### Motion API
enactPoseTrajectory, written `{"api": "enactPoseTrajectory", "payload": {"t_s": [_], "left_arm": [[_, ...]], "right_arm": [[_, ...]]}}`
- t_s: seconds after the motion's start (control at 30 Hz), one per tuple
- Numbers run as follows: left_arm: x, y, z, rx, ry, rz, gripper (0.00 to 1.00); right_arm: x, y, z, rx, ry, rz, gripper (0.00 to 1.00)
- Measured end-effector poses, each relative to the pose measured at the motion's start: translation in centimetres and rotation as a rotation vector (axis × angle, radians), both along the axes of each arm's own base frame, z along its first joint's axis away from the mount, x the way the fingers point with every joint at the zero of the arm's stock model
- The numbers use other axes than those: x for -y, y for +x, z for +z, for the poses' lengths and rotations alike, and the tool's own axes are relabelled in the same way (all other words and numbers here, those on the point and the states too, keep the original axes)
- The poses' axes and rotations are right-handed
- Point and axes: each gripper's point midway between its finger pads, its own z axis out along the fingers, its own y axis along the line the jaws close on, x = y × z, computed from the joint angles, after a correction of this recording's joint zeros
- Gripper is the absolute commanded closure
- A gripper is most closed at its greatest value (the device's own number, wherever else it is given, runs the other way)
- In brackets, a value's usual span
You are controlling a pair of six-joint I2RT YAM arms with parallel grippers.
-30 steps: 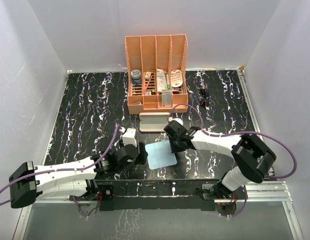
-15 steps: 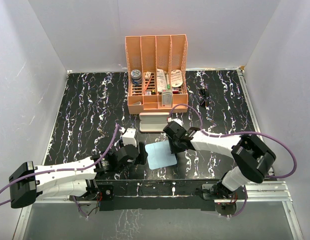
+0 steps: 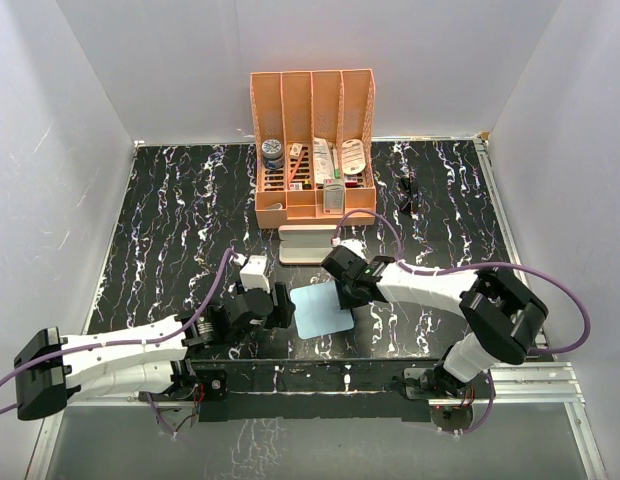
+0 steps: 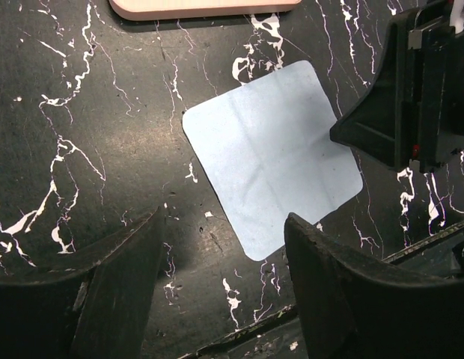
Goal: Organize the sunglasses
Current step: Fold the glasses cleaning cloth at the center of the board.
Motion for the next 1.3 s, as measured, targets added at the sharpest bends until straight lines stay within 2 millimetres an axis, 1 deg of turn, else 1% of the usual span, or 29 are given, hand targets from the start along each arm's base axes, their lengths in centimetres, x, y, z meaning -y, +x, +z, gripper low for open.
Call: {"api": "enactPoseTrajectory", "payload": {"t_s": [0.1,0.3,0.6,0.73,0.77,0.83,0.9,1.3], "left_arm": [[-0.09,0.00,0.21,0.002,-0.009,0.005,0.36],[-0.42,-0.10,-0.24,-0.004,0.005,0.008,0.36],[-0.53,-0.05,-0.16,0.000,0.006,0.012,0.36],[-0.57,-0.05,-0.05,0.003,0.002,0.012,0.36],[-0.58,-0.04,-0.02,0.004,0.001,0.013,0.36],[-0.62,-0.02,0.02,0.006,0.000,0.014,0.36],[-0.67,-0.02,0.03,0.008,0.001,0.014,0.36],[-0.70,0.00,0.09,0.010,-0.002,0.015,0.36]], "right_arm": [[-0.03,0.04,-0.02,-0.002,-0.003,-0.011,0.83],[-0.08,0.13,-0.04,-0.001,-0.004,-0.030,0.85],[-0.20,0.36,-0.07,0.002,0.002,-0.066,0.88],[-0.28,0.45,-0.09,0.003,0.004,-0.075,0.91],[-0.29,0.46,-0.09,0.003,0.005,-0.077,0.94],[-0.33,0.50,-0.08,0.003,0.005,-0.079,0.95],[-0.41,0.58,-0.09,0.005,0.008,-0.084,1.00],[-0.48,0.65,-0.07,0.011,0.009,-0.092,1.00]]}}
